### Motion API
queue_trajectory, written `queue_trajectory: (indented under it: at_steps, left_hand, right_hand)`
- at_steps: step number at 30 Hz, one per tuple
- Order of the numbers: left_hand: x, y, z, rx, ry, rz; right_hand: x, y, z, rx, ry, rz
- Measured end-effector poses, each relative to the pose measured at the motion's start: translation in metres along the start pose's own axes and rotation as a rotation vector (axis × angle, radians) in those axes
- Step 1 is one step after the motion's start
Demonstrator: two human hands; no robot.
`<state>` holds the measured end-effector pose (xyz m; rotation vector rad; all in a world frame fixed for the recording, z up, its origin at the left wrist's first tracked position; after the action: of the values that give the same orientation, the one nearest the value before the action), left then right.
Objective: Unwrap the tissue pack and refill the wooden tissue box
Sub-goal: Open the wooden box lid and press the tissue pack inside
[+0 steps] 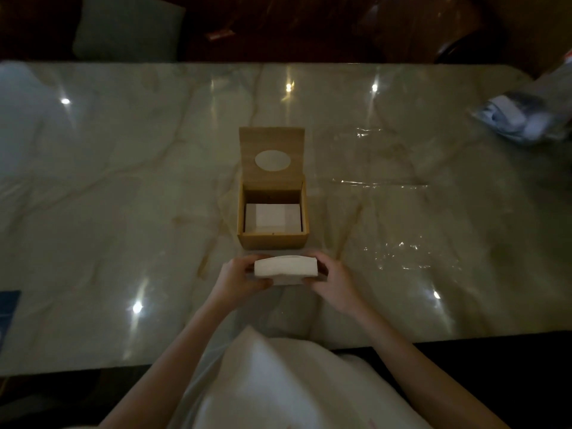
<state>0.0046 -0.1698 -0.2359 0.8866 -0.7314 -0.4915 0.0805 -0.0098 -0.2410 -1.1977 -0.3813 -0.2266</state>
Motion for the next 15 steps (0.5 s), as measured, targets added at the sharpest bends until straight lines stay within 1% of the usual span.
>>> queue_trajectory:
  at_steps: [5, 8, 10, 12, 15]
  left_hand:
    - [0.005, 0.003, 0.004, 0.029, -0.019, 0.023]
    - [0.011, 0.019, 0.018, 0.105, -0.100, -0.023]
    - [0.012, 0.035, 0.035, 0.156, -0.125, -0.043]
    - [0.011, 0.052, 0.054, 0.195, -0.119, -0.043]
    - [0.003, 0.076, 0.083, 0.316, -0.063, -0.067]
  right_hand:
    - [-0.001, -0.004, -0.004, -0.028, -0.054, -0.010]
    - [-0.002, -0.025, 0.003, -0.080, -0.127, 0.035]
    - [-0.005, -0.045, 0.014, -0.163, -0.152, 0.068]
    - [-0.011, -0.065, 0.028, -0.258, -0.154, 0.094]
    - [-0.021, -0.090, 0.049, -0.374, -0.090, 0.131]
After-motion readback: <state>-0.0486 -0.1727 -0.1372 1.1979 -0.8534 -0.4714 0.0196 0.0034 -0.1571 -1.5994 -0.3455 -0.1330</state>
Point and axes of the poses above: each hand's wrist, its own x-axis away from the middle knuckle, its own z-axis out of the back of the hand, y = z × x, the point moved 8 cm from there along -x, towards the middle knuckle, and after that the axes turned 13 degrees about -y, right-handed, at the moved point
